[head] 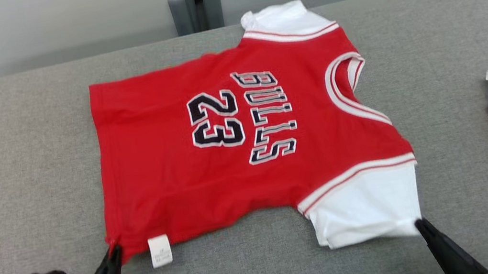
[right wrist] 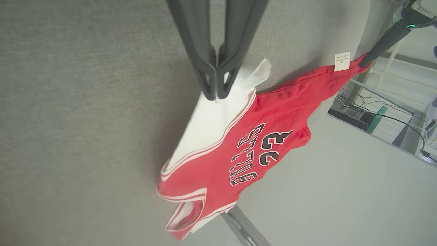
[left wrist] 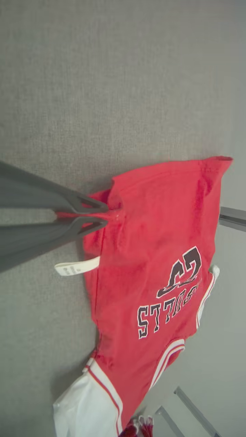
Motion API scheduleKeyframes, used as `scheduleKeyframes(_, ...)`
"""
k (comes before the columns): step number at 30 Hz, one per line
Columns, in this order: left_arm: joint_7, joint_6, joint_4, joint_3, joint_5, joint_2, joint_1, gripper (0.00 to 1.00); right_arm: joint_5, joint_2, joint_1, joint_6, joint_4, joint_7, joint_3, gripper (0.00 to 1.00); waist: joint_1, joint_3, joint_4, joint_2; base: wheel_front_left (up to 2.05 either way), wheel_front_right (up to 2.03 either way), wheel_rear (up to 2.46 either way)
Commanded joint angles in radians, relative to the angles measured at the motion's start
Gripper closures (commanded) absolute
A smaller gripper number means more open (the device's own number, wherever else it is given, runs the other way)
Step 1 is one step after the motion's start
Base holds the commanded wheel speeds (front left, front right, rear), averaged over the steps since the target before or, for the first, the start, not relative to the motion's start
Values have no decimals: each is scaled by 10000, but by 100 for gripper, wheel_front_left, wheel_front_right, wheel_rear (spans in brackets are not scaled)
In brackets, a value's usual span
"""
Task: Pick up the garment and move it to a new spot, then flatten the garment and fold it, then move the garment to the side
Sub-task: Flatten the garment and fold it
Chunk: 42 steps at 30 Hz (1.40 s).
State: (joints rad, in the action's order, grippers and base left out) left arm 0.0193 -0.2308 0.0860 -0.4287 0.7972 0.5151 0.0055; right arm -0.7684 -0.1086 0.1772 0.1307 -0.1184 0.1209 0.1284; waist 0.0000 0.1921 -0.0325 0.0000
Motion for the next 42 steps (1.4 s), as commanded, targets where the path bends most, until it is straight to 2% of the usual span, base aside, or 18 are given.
scheduleKeyframes(1, 68, -138, 181, 133, 165, 113, 343, 100, 174, 96, 409, 0, -260, 323, -263, 100, 0, -175, -61, 0, 0, 0, 0)
scheduleKeyframes(5, 340, -468, 719, 339, 506, 468, 1347, 100, 363, 475, 1622, 0, -1039, 1323, -1046, 100, 0, -410, -130, 0, 0, 0, 0)
scheduleKeyframes(10, 607, -708, 1073, 465, 798, 676, 2012, 100, 429, 582, 2402, 0, -1650, 2033, -1529, 100, 0, -503, -199, 0, 0, 0, 0)
scheduleKeyframes(15, 845, -907, 1553, 618, 1026, 850, 2189, 100, 119, 586, 2320, 0, -2133, 1969, -1737, 100, 0, -450, -313, 0, 0, 0, 0)
scheduleKeyframes(20, 811, -1008, 1681, 723, 821, 699, 1338, 100, 656, 585, 694, 0, -1782, 1585, -1642, 100, 0, -221, -311, 0, 0, 0, 0)
scheduleKeyframes(24, 927, -890, 1198, 560, 715, 379, 235, 100, 1320, 580, -1227, 0, -838, 1645, -1199, 100, 0, 140, -106, 0, 0, 0, 0)
scheduleKeyframes(25, 962, -876, 1050, 527, 725, 295, 33, 100, 1586, 411, -1593, -2, -615, 1622, -1134, 100, 0, 208, -40, 0, 0, 0, 0)
scheduleKeyframes(27, 990, -834, 746, 521, 798, 122, -354, 100, 1556, 398, -2289, 0, -151, 1597, -884, 100, 0, 344, 64, 0, 0, 0, 0)
scheduleKeyframes(33, 951, -699, 53, 518, 879, -176, -1069, 100, 1882, -259, -3847, 0, 1127, 1274, -459, 100, 0, 682, 287, 0, 0, 0, 0)
scheduleKeyframes(42, 1098, -337, -757, 436, 1005, -345, -1876, 100, 1450, -1107, -6398, 0, 3168, 373, 636, 100, 0, 1312, 555, 0, 0, 0, 0)
